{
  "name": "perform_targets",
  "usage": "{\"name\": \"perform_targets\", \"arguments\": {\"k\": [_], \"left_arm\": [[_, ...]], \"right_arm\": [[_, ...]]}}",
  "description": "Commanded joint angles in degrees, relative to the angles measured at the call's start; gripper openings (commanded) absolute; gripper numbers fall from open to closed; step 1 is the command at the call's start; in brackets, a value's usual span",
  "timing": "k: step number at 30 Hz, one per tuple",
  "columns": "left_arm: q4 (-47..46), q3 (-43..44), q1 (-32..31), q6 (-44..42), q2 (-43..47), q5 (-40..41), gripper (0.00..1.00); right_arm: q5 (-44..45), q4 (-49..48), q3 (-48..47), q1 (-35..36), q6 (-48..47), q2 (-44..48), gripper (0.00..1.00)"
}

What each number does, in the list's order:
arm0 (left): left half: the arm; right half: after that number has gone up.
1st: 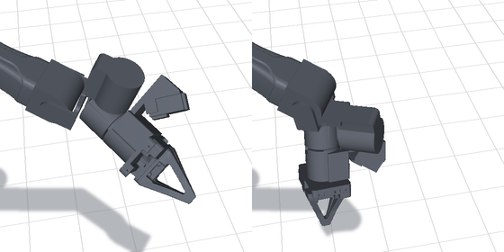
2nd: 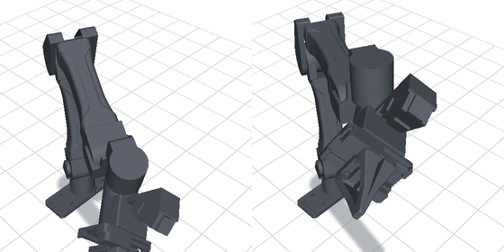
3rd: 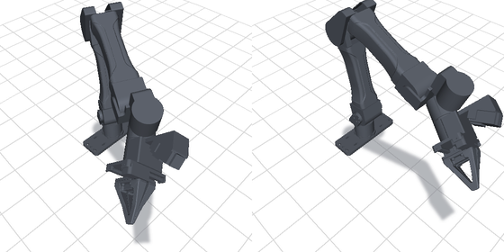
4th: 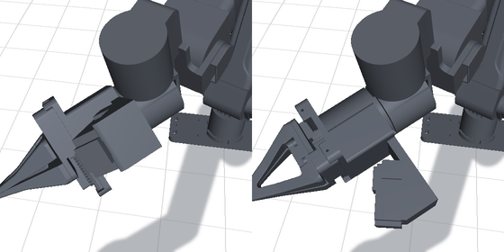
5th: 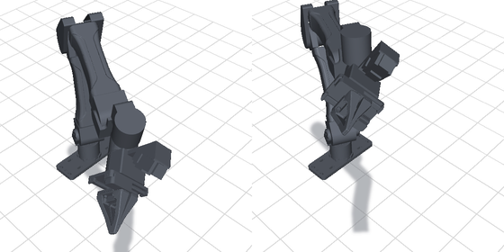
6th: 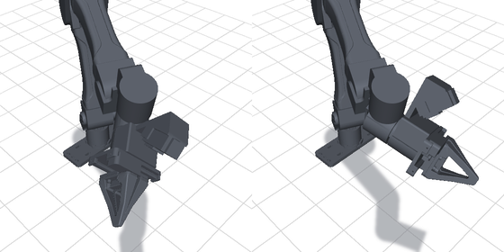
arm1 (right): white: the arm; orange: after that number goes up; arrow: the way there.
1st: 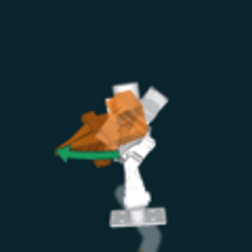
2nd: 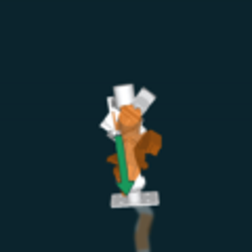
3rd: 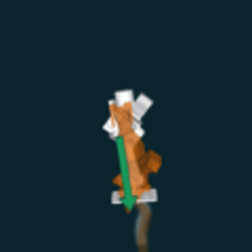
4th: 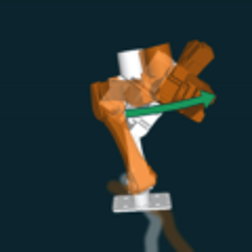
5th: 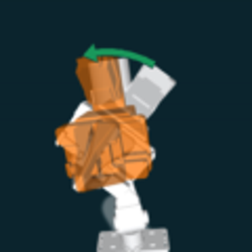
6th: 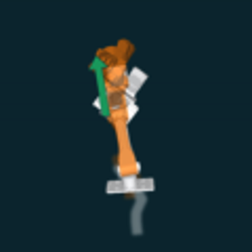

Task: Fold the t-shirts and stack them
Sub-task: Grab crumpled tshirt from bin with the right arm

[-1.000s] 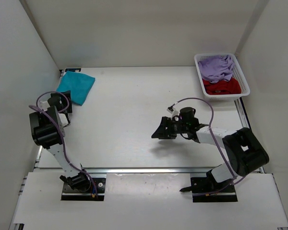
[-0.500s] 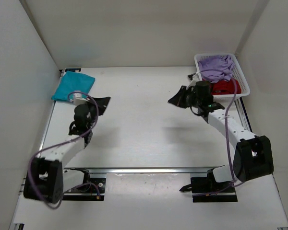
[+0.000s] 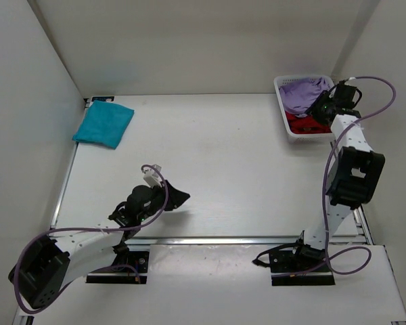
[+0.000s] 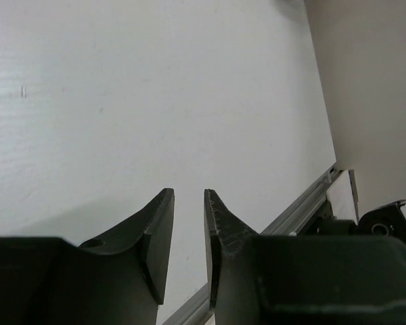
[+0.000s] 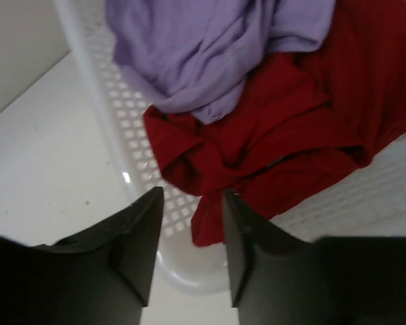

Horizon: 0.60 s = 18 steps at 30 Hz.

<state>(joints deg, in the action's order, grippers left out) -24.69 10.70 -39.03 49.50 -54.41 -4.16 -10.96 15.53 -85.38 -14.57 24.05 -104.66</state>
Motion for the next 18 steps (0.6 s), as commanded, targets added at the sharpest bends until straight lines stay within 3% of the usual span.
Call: {"name": "perform_targets", "arguments": {"k": [1, 6, 13, 18], "left_arm": [[-0.27, -2.08, -0.08, -2.73, 3.08, -3.65, 0.36], [1.4, -1.91, 2.02, -4.14, 3.7, -6.56, 0.39], [0.69, -1.12, 3.69, -4.24, 1.86, -7.26, 0.4], [0.43, -0.68, 3.6, -4.41, 0.01, -7.0, 0.4]], "right_arm": [[2.26, 4.85, -10.73, -0.72, -1.91, -6.66, 0.41], [2.25, 11.18, -23.85, -1.6, -1.12, -16.78, 0.47], [9.37, 13.65, -32.47, 0.15, -2.52, -24.44, 0.46], [7.71, 17.78, -42.65, 0.07, -1.73, -31.55, 0.45]]}}
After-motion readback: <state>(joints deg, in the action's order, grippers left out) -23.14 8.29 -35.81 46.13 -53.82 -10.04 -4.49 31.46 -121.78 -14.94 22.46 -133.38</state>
